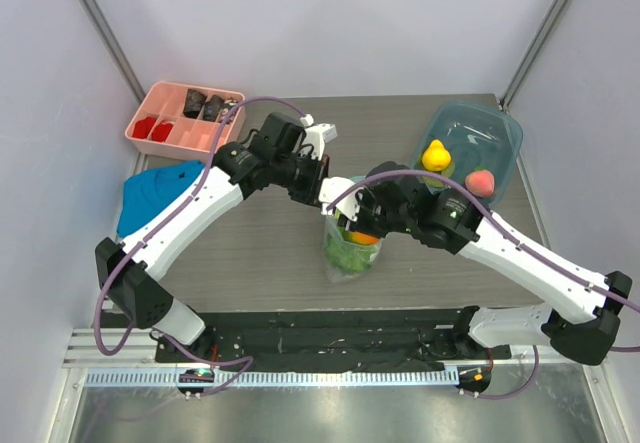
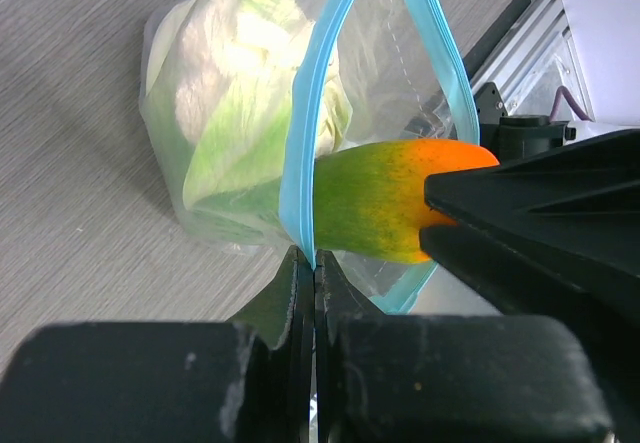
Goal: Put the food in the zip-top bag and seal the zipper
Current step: Adjust the fake fruit in the zipper food storage bag.
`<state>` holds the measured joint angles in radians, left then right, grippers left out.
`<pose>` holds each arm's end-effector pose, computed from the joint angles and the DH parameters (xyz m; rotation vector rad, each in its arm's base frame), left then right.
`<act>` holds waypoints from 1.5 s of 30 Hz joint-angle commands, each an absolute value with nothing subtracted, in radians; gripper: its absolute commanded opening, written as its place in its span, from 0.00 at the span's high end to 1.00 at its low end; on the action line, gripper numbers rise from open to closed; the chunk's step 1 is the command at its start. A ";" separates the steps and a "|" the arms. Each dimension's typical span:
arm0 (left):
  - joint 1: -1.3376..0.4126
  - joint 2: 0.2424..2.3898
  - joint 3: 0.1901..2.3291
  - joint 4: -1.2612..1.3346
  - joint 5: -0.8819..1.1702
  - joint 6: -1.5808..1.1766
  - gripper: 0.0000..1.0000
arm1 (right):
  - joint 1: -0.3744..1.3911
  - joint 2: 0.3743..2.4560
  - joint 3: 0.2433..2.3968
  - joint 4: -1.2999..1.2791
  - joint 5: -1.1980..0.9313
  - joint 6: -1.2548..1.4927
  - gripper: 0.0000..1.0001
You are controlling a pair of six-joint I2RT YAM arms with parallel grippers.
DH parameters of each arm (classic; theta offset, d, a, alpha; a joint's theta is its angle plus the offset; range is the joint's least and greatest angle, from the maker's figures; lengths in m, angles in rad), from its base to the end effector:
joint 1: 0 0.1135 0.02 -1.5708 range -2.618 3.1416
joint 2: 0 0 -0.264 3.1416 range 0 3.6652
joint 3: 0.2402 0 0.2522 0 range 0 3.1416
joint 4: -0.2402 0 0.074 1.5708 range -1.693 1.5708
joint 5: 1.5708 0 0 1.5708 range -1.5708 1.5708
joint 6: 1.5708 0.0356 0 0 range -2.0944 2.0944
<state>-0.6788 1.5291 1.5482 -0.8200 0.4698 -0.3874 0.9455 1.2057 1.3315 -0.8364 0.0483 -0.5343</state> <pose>0.2439 -0.2175 0.3660 0.6060 2.4510 -1.0354 0.1444 0.1971 0.3789 -1.5221 1.7049 0.1600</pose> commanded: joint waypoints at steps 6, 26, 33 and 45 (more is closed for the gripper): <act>-0.678 1.532 1.575 -0.776 0.495 -0.399 1.00 | 0.746 1.220 1.556 -0.922 -0.067 -0.367 0.47; -0.678 1.509 1.565 -0.761 0.506 -0.414 1.00 | 0.465 1.075 1.276 -0.865 -0.649 0.282 0.43; -0.676 1.506 1.555 -0.759 0.514 -0.413 1.00 | 0.465 1.100 1.237 -0.847 -0.615 0.255 0.44; -0.678 1.511 1.563 -0.758 0.525 -0.417 1.00 | 0.466 1.190 1.232 -0.770 -0.600 0.190 0.60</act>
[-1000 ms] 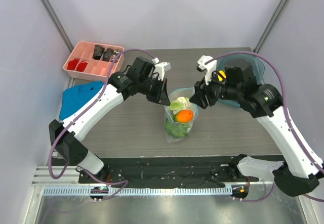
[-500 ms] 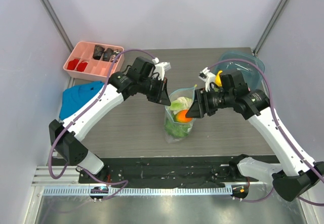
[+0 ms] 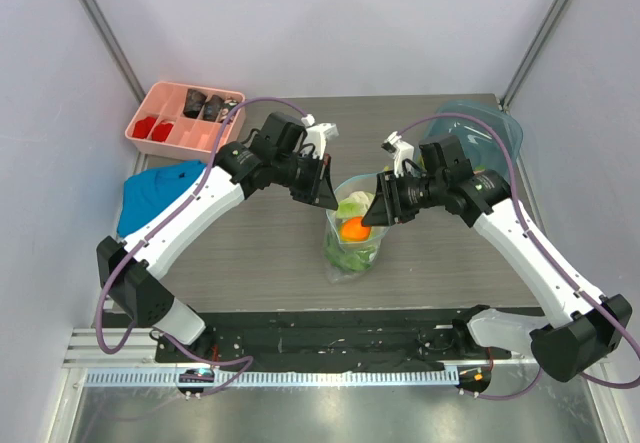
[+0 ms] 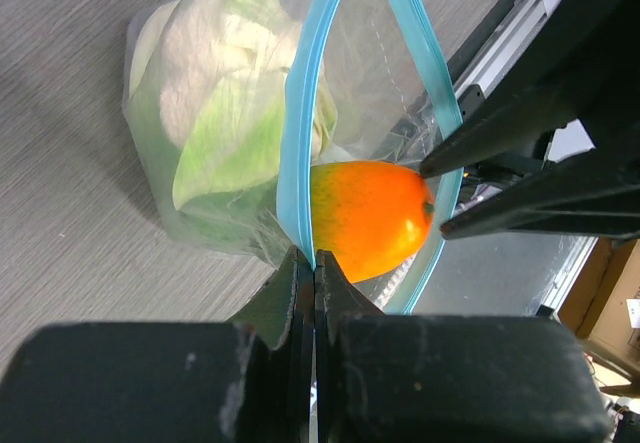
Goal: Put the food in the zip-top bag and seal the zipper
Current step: Adjust the fake fruit in the zipper food storage bag.
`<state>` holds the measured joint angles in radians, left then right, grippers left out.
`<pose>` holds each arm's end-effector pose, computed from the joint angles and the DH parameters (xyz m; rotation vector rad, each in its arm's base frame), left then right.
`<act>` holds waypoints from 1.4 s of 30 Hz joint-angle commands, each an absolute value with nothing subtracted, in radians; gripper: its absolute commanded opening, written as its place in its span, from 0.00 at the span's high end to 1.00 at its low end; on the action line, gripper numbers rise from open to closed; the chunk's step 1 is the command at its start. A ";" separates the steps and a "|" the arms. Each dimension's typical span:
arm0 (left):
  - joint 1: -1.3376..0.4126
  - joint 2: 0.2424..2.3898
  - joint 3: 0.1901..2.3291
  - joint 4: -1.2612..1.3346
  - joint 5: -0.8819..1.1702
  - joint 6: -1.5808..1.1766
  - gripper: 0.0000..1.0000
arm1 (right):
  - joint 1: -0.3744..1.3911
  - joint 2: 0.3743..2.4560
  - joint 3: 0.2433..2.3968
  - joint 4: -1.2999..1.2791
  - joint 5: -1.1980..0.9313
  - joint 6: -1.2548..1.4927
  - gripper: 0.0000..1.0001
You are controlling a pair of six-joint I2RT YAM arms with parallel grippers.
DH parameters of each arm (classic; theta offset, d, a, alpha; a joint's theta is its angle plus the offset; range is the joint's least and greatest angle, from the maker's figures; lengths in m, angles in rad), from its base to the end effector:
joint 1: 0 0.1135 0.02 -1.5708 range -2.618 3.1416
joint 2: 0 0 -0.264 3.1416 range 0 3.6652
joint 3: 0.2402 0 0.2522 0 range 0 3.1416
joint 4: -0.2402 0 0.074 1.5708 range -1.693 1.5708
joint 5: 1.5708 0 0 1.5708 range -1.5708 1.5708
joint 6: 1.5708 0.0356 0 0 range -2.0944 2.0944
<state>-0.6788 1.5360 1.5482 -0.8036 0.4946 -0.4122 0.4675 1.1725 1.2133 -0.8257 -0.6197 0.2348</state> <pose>0.2455 -0.2198 0.3654 0.5917 2.4537 -1.0768 0.1985 0.1234 0.3540 -0.5952 2.3477 1.0641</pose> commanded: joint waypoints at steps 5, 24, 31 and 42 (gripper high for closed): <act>-0.678 1.514 1.562 -0.755 0.535 -0.422 1.00 | 0.479 1.235 1.221 -0.769 -0.615 0.123 0.64; -0.690 1.511 1.562 -0.762 0.525 -0.420 1.00 | 0.580 1.287 1.198 -0.742 -0.543 -0.046 0.61; -0.692 1.514 1.575 -0.770 0.520 -0.402 1.00 | 0.415 1.206 1.451 -0.821 -0.519 -0.055 0.34; -0.690 1.513 1.574 -0.765 0.519 -0.400 1.00 | -0.104 1.382 1.551 -0.957 -0.460 -0.317 0.11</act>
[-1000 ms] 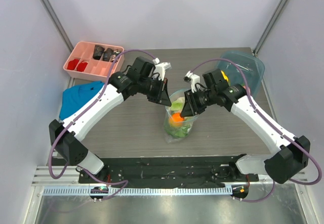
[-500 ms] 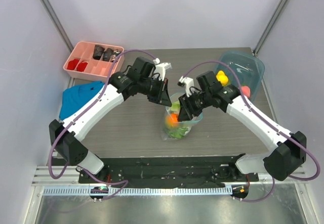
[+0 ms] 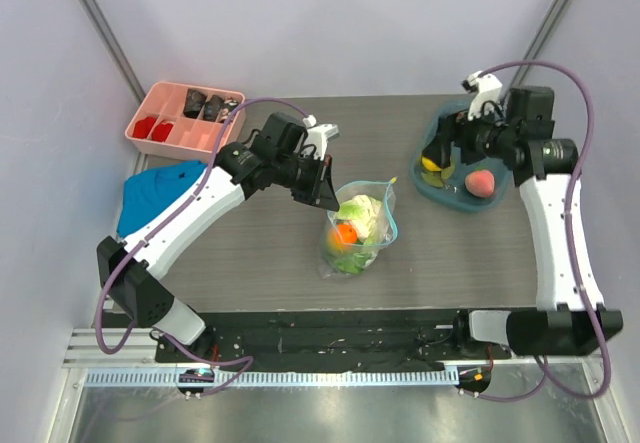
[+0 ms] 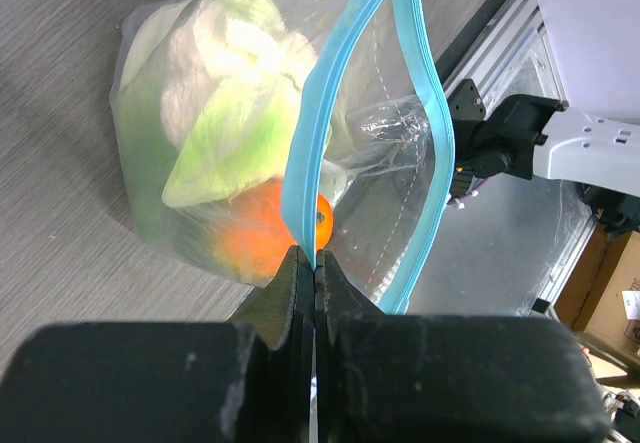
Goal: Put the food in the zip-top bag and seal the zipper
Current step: Adjust the fake fruit in the zipper food storage bag, then pick up the fake fruit from the bin.
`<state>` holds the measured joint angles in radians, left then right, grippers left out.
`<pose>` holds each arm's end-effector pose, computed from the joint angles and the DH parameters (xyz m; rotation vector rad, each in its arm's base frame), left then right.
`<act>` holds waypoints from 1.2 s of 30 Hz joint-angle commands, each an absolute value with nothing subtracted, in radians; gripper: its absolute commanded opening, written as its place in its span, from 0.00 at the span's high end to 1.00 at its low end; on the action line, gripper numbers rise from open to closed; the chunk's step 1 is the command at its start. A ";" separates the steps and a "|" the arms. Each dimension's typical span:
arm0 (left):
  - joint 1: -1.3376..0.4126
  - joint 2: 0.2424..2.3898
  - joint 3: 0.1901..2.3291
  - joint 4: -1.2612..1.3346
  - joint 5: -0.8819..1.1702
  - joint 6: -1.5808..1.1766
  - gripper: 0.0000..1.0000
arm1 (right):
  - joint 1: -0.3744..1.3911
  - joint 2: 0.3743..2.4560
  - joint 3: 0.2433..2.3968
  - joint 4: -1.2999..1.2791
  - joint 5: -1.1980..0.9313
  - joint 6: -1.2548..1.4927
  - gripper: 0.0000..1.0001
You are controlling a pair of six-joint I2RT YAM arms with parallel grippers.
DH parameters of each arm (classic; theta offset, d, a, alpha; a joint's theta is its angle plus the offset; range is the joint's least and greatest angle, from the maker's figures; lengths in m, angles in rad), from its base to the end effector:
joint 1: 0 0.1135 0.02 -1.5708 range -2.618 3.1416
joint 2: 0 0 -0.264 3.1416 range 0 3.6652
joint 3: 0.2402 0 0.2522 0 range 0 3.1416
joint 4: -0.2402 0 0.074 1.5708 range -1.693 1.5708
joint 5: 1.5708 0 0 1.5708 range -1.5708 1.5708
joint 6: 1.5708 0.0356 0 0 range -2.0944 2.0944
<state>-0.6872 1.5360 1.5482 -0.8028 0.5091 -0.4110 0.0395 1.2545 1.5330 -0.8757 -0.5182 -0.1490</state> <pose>0.2433 -0.2221 0.3656 0.6121 2.4514 -1.0967 0.2428 0.0272 0.4304 -0.4907 2.0622 0.4948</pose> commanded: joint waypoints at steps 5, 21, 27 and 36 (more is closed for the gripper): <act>-0.690 1.519 1.574 -0.759 0.518 -0.400 1.00 | -0.222 1.595 1.606 -0.997 -0.271 -0.455 0.01; -0.683 1.554 1.574 -0.758 0.537 -0.400 1.00 | -0.236 1.985 1.681 -0.864 -0.072 -0.580 0.00; -0.680 1.562 1.569 -0.753 0.540 -0.400 1.00 | -0.236 2.023 1.666 -0.839 -0.074 -0.580 0.12; -0.678 1.552 1.562 -0.750 0.538 -0.400 1.00 | -0.235 1.830 1.730 -0.925 -0.220 -0.561 0.64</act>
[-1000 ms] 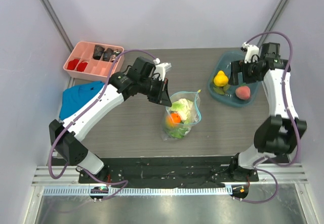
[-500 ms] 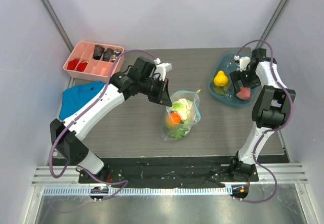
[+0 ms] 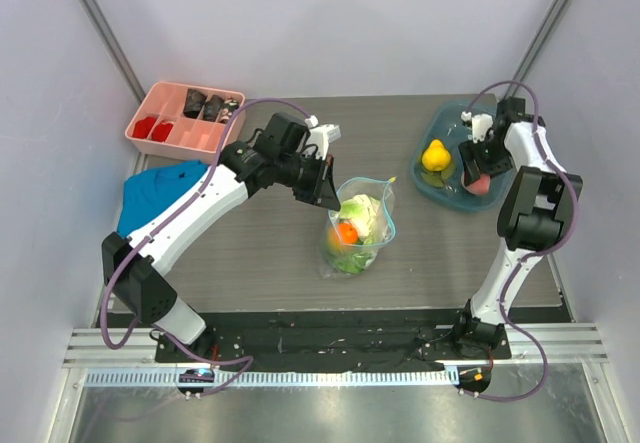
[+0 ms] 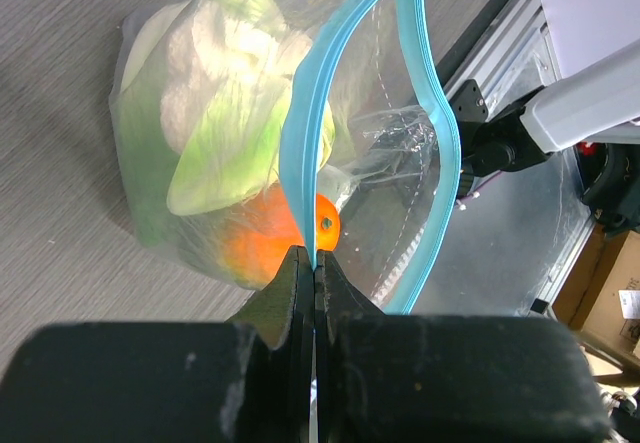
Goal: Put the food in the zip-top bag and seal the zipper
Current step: Pick up the fake fruit from the bin, then place the fake fruit in the zipper food storage bag.
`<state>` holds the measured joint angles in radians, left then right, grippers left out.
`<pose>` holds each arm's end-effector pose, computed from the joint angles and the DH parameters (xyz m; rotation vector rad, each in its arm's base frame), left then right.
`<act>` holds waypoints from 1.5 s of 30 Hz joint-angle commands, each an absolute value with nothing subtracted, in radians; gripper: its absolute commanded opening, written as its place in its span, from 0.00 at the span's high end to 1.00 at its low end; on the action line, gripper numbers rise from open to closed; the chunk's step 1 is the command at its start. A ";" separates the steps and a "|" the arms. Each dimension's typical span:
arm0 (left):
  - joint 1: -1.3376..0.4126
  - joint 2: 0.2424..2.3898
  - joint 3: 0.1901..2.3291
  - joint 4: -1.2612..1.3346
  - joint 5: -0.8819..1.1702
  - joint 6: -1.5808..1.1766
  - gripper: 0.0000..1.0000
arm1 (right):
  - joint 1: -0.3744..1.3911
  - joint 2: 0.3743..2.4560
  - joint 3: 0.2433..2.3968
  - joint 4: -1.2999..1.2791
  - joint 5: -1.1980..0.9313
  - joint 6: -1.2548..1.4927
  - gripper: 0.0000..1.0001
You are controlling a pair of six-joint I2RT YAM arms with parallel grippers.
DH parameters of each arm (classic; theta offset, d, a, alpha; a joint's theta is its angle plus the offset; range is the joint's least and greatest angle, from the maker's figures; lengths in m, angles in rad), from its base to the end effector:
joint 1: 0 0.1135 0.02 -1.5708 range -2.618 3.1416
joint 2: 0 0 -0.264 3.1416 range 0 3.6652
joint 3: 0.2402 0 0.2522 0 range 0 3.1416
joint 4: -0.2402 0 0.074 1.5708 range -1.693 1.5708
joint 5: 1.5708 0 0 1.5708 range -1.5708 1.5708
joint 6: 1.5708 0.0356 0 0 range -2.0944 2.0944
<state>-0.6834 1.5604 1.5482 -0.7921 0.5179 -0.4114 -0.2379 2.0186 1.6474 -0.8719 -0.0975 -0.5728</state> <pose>0.2492 -0.2256 0.3589 0.6099 2.4665 -1.1016 0.4086 -0.0955 0.2149 -0.4893 2.7590 -0.0571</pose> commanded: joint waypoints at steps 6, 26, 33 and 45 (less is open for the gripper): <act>-0.678 1.542 1.545 -0.746 0.540 -0.406 1.00 | -0.102 1.662 1.954 -1.242 -0.606 -0.529 0.68; -0.673 1.537 1.562 -0.744 0.557 -0.420 1.00 | 0.669 1.382 1.523 -0.960 -0.236 -0.446 0.72; -0.670 1.532 1.565 -0.749 0.561 -0.414 1.00 | 0.676 1.416 1.491 -0.878 0.101 -0.352 0.75; -0.670 1.545 1.566 -0.744 0.574 -0.416 1.00 | 0.686 1.408 1.564 -0.934 0.101 -0.331 0.18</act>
<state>-0.6678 1.5593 1.5459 -0.7708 0.5426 -0.4149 0.6853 1.4311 1.4807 -0.9146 0.1242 -0.3412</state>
